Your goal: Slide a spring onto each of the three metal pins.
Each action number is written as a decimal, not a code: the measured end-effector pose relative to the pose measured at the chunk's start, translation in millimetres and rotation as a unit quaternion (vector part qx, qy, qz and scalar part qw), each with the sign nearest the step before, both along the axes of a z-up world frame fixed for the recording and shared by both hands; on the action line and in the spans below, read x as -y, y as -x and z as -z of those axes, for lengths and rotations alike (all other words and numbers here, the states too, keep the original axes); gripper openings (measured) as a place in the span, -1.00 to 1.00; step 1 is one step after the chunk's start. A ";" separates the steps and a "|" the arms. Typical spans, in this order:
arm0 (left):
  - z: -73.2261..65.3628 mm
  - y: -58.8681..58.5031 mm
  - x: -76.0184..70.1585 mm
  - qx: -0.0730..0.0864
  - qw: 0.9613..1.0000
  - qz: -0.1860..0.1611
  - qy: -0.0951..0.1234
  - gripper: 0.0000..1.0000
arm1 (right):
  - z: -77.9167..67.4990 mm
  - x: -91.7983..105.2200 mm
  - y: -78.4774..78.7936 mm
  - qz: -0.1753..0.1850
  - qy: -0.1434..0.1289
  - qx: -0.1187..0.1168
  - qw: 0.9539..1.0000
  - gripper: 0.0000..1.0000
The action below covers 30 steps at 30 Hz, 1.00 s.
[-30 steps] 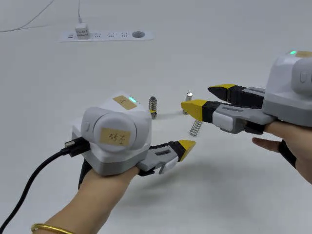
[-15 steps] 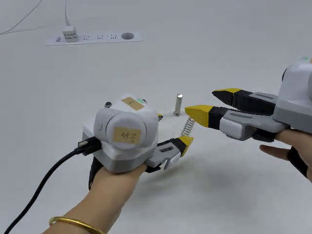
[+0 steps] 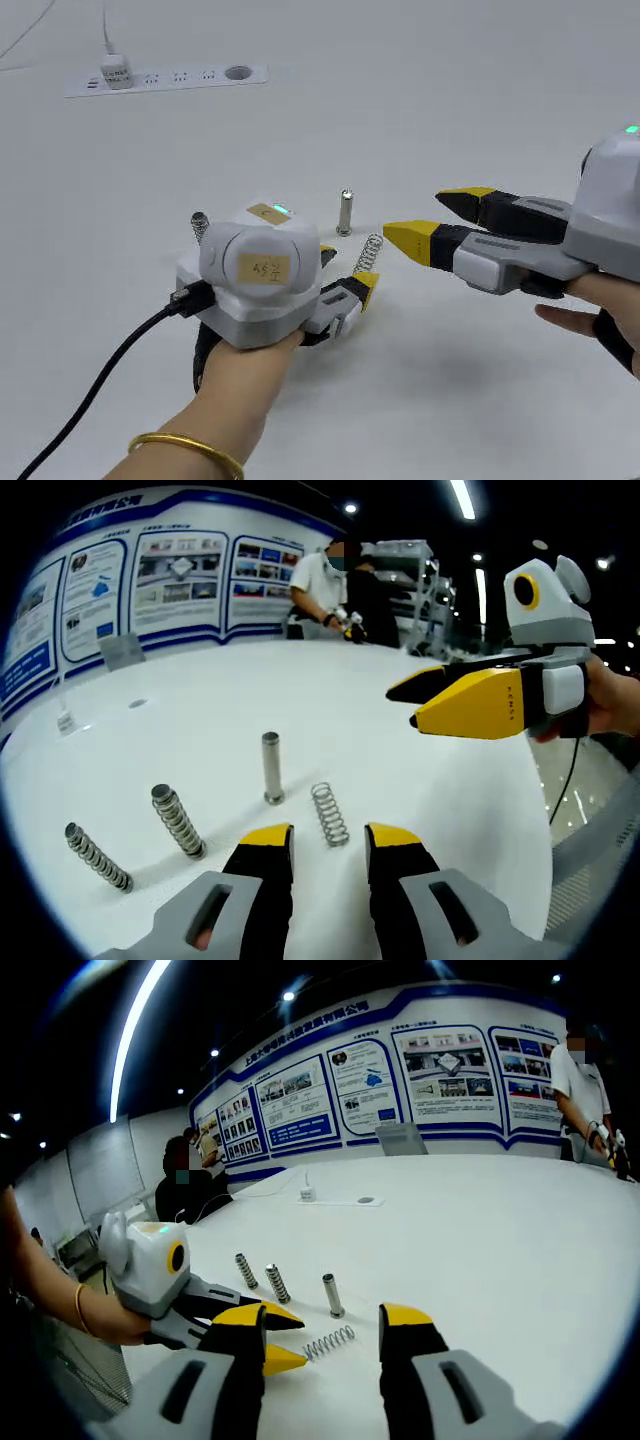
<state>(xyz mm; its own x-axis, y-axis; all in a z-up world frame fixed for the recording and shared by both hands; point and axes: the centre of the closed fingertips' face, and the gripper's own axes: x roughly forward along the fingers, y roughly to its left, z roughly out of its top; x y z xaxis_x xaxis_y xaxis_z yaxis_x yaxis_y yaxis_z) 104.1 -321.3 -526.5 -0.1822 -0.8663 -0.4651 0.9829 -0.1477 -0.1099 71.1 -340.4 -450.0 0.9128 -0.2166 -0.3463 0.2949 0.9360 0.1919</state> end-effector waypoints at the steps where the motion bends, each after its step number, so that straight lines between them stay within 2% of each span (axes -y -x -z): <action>1: 1.7 0.3 1.1 0.000 1.000 -0.001 -0.002 -0.44 | 0.7 -0.2 0.6 0.001 0.000 -0.001 1.000 -0.08; 7: 5.1 3.3 4.6 -0.009 1.000 0.001 -0.006 -0.52 | 3.1 0.0 2.2 0.004 -0.004 -0.001 1.000 -0.10; 13: 9.2 3.8 7.7 0.009 1.000 0.009 -0.014 -0.57 | 3.4 -0.2 2.1 0.006 -0.006 0.000 1.000 -0.13; 17: 12.3 4.8 7.7 0.005 1.000 0.011 -0.020 -0.63 | 4.1 0.1 2.3 0.007 -0.007 0.000 1.000 -0.15; 20: 12.2 5.6 8.4 0.010 1.000 0.014 -0.021 -0.67 | 5.2 0.6 3.2 0.011 -0.009 -0.002 1.000 -0.16; 23: 12.6 5.4 8.6 0.008 1.000 0.014 -0.025 -0.73 | 6.4 0.4 4.0 0.012 -0.008 -0.005 1.000 -0.18; 26: 13.0 5.1 8.9 0.017 0.999 0.017 -0.027 -0.75 | 8.0 -0.4 4.1 0.012 -0.006 -0.010 1.000 -0.19; 28: 13.0 5.0 9.3 0.016 0.999 0.017 -0.028 -0.75 | 7.9 -0.5 4.0 0.012 -0.005 -0.010 1.000 -0.20; 30: 13.5 5.2 9.7 0.003 0.999 0.010 -0.032 -0.76 | 9.7 -0.4 3.9 0.012 -0.005 -0.014 1.000 -0.20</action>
